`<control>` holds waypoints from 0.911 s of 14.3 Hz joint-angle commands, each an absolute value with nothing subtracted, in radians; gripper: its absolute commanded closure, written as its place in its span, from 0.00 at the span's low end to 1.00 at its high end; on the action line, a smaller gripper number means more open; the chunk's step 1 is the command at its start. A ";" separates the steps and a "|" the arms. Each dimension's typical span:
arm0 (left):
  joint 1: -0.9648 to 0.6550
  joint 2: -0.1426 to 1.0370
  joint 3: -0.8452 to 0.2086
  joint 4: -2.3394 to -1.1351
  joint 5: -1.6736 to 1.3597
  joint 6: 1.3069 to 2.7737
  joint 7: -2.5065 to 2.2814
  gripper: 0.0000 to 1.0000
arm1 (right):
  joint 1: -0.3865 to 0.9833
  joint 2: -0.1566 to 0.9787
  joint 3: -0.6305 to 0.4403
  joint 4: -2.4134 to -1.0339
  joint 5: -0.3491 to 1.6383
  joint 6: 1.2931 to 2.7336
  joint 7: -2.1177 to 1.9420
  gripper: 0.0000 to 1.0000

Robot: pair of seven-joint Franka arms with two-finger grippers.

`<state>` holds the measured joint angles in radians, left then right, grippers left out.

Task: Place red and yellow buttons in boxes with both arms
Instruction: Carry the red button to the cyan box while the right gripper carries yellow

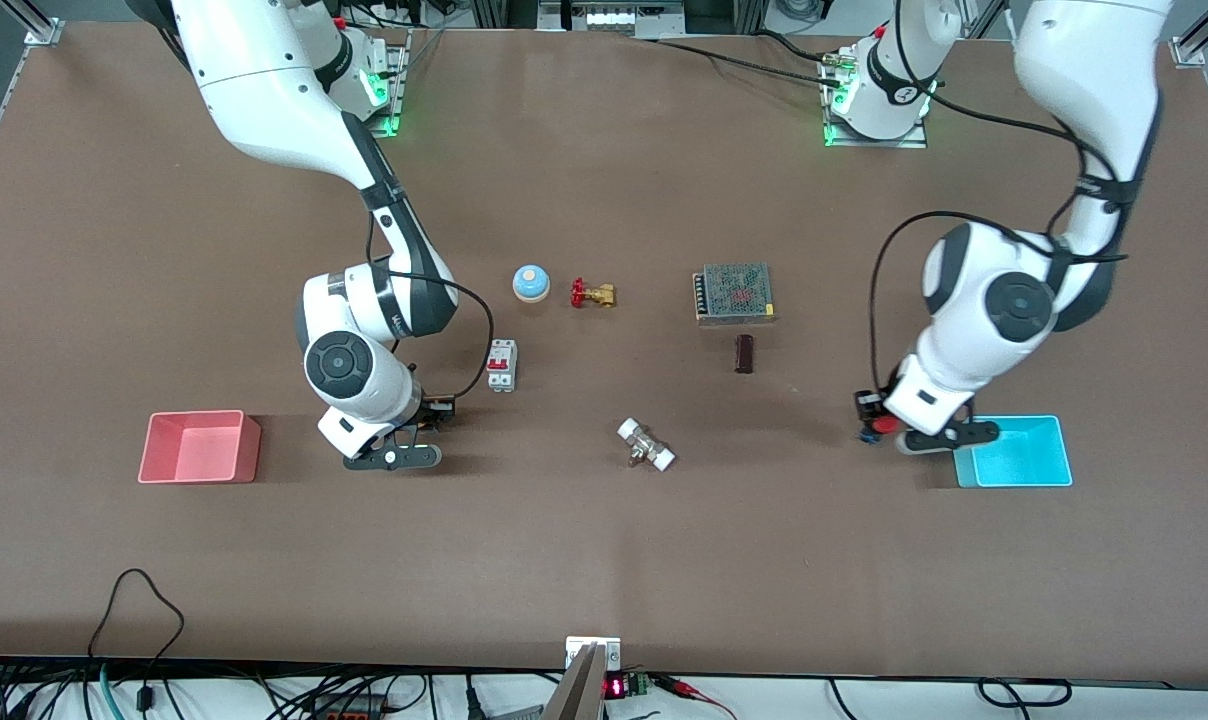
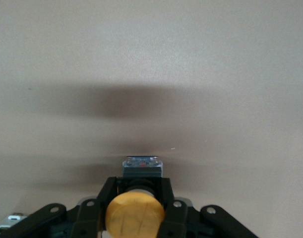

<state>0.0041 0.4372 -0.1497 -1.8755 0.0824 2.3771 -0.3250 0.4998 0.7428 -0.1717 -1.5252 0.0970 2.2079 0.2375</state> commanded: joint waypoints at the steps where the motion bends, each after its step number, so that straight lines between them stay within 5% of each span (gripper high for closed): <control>1: 0.064 0.426 -0.158 -1.824 0.106 2.312 -0.232 0.68 | 0.491 0.729 -0.178 -1.471 0.098 2.134 0.242 0.74; 5: 0.141 0.426 -0.158 -1.805 0.106 2.295 -0.148 0.68 | 0.459 0.697 -0.207 -1.355 0.091 1.956 0.232 0.74; 13: 0.271 0.449 -0.158 -1.789 0.094 2.306 0.049 0.68 | 0.256 0.693 -0.268 -1.318 0.091 1.928 0.060 0.74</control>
